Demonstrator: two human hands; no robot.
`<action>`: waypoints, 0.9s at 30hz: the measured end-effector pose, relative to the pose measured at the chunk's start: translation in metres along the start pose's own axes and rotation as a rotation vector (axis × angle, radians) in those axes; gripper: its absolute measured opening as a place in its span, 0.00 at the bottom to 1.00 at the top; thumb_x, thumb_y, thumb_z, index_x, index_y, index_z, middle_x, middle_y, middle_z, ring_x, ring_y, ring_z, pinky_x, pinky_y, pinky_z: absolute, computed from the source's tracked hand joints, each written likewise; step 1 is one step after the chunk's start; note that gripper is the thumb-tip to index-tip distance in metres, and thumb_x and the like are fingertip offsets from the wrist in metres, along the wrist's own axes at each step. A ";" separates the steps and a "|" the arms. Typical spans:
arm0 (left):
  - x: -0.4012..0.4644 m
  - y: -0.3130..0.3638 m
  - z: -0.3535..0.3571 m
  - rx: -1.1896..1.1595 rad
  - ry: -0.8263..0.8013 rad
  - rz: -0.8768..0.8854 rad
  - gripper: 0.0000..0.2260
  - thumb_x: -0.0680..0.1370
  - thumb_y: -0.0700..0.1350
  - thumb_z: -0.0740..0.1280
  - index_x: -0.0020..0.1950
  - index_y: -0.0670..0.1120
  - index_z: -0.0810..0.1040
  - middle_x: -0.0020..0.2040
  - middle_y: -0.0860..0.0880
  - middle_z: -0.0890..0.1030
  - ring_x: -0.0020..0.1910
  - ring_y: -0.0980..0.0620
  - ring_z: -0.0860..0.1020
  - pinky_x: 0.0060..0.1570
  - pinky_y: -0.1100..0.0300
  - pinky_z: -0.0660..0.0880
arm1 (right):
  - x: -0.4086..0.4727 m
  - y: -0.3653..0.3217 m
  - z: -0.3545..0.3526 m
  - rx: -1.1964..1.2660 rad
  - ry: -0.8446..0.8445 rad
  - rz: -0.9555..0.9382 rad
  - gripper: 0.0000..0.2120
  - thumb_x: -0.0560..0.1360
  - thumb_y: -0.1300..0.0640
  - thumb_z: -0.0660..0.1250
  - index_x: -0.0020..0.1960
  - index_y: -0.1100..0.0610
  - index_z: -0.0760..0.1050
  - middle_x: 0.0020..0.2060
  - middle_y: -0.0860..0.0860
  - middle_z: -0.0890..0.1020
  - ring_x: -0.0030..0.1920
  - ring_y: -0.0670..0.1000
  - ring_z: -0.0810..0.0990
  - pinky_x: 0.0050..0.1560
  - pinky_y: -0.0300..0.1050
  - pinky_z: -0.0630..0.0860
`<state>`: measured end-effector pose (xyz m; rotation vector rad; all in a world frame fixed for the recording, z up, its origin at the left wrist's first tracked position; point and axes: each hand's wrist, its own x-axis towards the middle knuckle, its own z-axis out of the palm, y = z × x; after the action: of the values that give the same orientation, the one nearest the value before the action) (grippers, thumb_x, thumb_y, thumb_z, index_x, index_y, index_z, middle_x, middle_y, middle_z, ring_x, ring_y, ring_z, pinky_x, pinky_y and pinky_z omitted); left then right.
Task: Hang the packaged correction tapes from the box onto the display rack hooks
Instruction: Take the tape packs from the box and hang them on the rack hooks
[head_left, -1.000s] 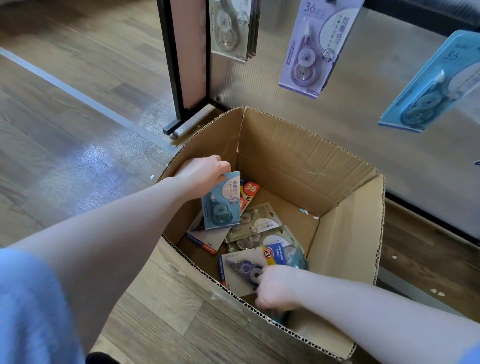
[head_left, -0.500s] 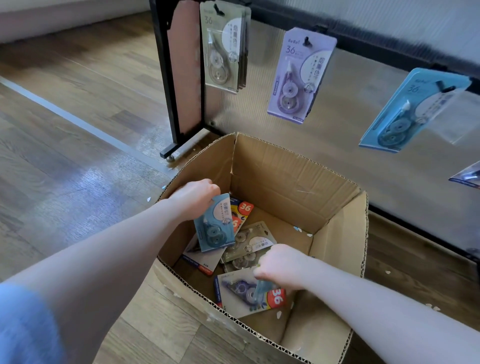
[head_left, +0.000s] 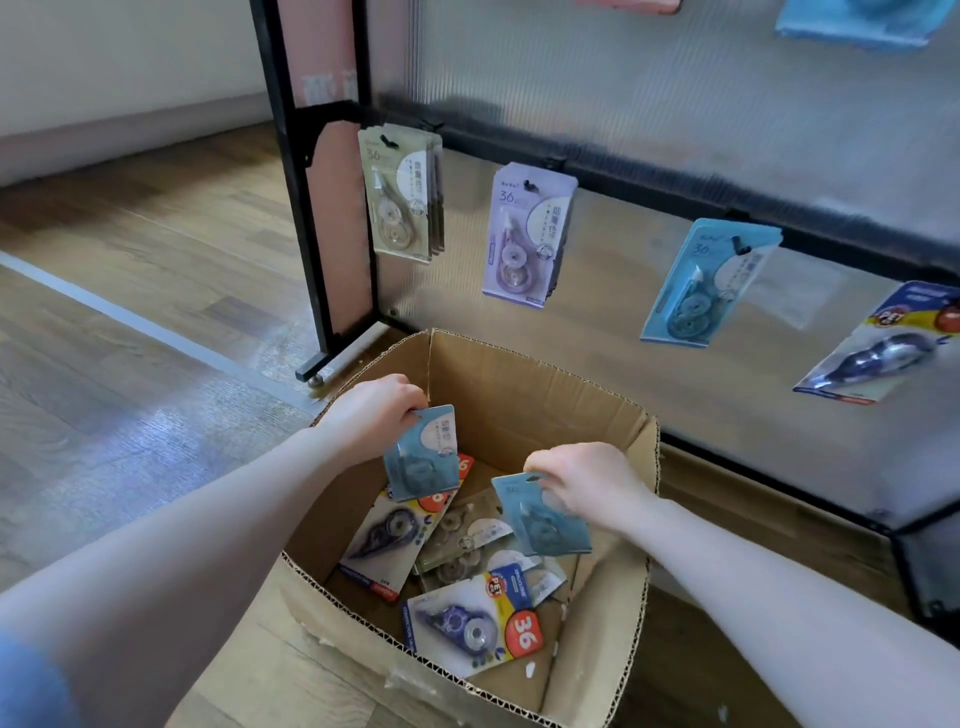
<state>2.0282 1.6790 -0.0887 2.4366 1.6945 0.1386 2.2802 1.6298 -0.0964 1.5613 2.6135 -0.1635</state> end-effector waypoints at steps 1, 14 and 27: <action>0.001 0.004 -0.005 0.007 0.007 0.000 0.11 0.80 0.46 0.59 0.58 0.48 0.77 0.55 0.49 0.75 0.52 0.49 0.75 0.44 0.58 0.73 | -0.002 0.003 -0.006 0.047 0.042 0.041 0.10 0.79 0.53 0.58 0.58 0.49 0.74 0.52 0.50 0.81 0.52 0.54 0.77 0.46 0.45 0.73; 0.035 0.072 -0.093 0.082 0.210 0.110 0.10 0.79 0.49 0.61 0.55 0.49 0.78 0.50 0.49 0.79 0.49 0.48 0.77 0.41 0.58 0.71 | -0.060 0.058 -0.100 0.561 0.547 0.429 0.06 0.76 0.51 0.64 0.40 0.47 0.74 0.36 0.44 0.79 0.40 0.47 0.76 0.36 0.45 0.70; 0.090 0.180 -0.153 0.013 0.315 0.296 0.10 0.78 0.50 0.63 0.55 0.49 0.80 0.51 0.51 0.81 0.46 0.52 0.76 0.41 0.59 0.71 | -0.114 0.134 -0.147 0.608 0.733 0.601 0.06 0.77 0.53 0.64 0.41 0.51 0.76 0.38 0.46 0.81 0.40 0.47 0.77 0.35 0.49 0.73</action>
<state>2.1990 1.7152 0.0939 2.7796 1.4254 0.5791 2.4484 1.6141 0.0590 3.0354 2.4801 -0.4324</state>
